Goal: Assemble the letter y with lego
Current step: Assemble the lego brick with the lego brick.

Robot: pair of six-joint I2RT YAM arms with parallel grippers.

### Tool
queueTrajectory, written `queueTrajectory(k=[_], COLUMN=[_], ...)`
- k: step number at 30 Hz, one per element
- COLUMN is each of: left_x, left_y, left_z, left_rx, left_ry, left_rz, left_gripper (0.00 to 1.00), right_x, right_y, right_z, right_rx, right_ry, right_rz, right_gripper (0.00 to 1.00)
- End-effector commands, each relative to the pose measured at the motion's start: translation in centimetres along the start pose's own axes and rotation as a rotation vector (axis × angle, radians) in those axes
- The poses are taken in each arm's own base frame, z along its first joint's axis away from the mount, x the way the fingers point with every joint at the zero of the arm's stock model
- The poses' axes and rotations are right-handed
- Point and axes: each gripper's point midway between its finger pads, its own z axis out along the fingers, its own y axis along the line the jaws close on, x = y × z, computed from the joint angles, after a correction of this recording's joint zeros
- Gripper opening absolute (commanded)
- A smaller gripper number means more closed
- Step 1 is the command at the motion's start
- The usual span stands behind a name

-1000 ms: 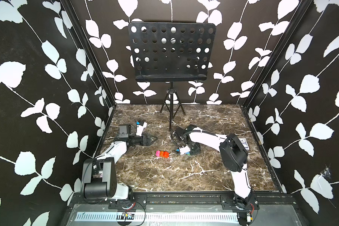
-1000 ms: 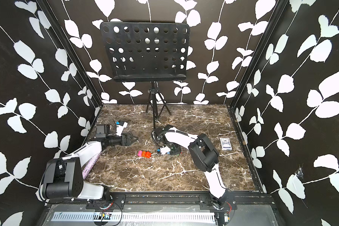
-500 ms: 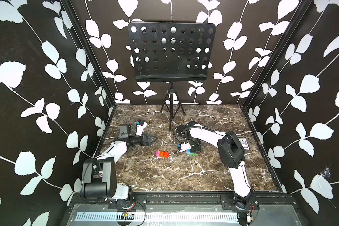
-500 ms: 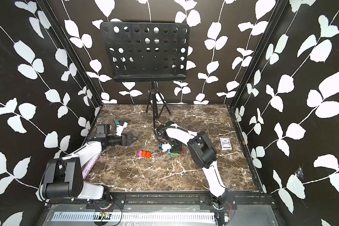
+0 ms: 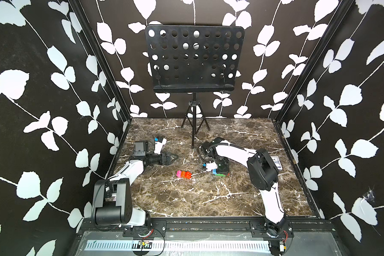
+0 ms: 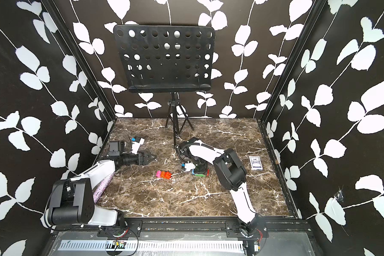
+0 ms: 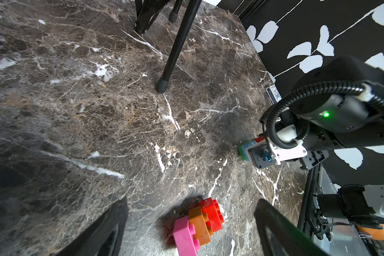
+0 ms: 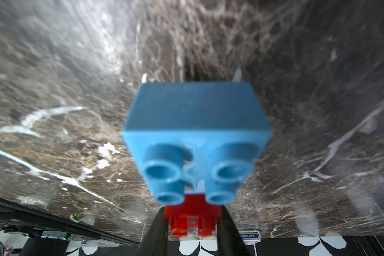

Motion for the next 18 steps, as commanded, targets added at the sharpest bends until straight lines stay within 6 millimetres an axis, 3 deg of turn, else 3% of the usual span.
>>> queueTrajectory(k=[1, 5, 10, 14, 18], left_x=[0.5, 1.4, 2.4, 4.1, 6.7], left_y=[-0.4, -1.1, 0.0, 1.0, 1.0], left_z=[0.5, 1.9, 2.5, 1.9, 1.6], left_rx=[0.011, -0.004, -0.108, -0.194, -0.223], left_ry=[0.015, 0.075, 0.145, 0.239, 0.324], left_rz=[0.008, 0.028, -0.062, -0.204, -0.368], left_gripper=[0.9, 0.88, 0.88, 0.88, 0.87], right_x=[1.3, 5.0, 7.5, 7.4, 6.8], right_y=[0.4, 0.9, 1.5, 0.5, -0.8], right_z=[1.3, 2.6, 3.3, 1.5, -1.4], right_rx=[-0.07, -0.115, -0.115, -0.051, 0.018], right_ry=[-0.018, 0.017, 0.021, -0.068, -0.196], right_rz=[0.071, 0.168, 0.237, 0.298, 0.377], right_gripper=[0.12, 0.15, 0.25, 0.47, 0.56])
